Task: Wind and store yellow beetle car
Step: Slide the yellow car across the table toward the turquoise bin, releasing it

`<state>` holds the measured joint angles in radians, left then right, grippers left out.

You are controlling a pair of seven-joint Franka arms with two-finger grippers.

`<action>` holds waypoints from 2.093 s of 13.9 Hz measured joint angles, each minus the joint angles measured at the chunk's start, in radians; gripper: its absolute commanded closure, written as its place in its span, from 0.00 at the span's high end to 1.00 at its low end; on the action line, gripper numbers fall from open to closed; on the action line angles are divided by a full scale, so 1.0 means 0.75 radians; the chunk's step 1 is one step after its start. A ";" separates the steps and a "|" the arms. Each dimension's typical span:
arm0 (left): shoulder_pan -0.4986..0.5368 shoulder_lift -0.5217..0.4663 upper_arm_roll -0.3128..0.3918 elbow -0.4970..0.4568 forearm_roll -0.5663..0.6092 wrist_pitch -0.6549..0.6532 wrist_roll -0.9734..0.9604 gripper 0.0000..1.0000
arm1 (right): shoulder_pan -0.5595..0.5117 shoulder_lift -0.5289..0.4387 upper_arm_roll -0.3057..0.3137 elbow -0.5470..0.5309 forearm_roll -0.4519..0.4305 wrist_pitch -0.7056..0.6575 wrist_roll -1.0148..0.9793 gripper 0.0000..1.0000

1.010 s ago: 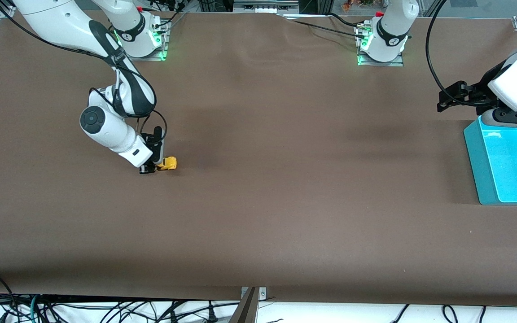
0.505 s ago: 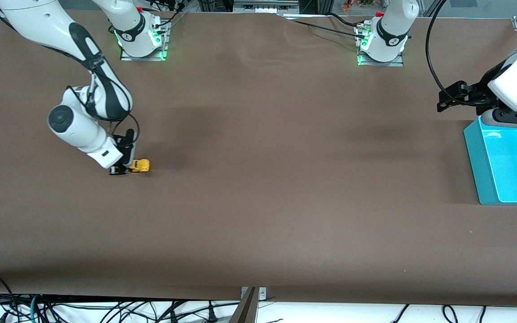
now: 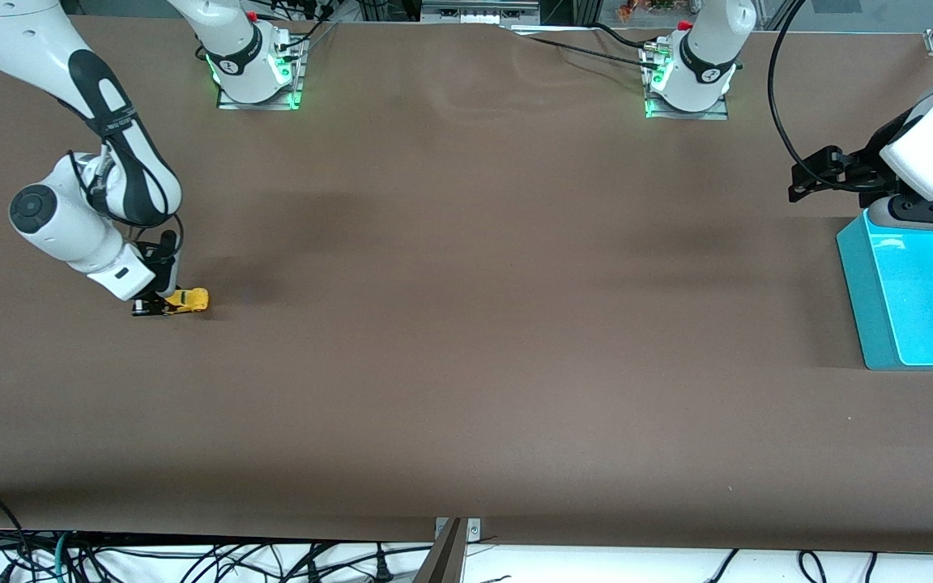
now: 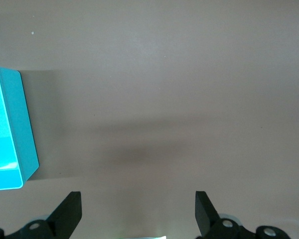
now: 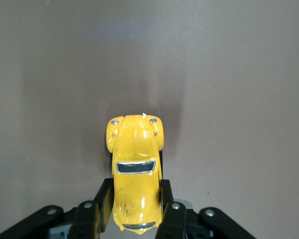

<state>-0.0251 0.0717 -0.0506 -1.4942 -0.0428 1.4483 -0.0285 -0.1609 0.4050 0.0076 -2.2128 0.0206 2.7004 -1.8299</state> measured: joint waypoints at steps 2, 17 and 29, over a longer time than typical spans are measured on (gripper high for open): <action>-0.001 0.000 0.000 0.000 0.000 0.000 0.000 1.00 | -0.001 0.001 0.000 0.001 0.001 0.000 -0.001 0.09; -0.001 0.000 0.000 0.000 0.000 0.000 0.000 1.00 | 0.004 -0.033 0.081 0.149 0.002 -0.299 0.145 1.00; -0.005 0.019 -0.001 0.000 0.000 0.000 0.189 1.00 | 0.003 -0.141 0.093 0.472 0.002 -0.606 0.216 1.00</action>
<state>-0.0285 0.0863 -0.0517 -1.4945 -0.0428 1.4482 0.1134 -0.1583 0.2995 0.0775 -1.8590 0.0224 2.2462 -1.6675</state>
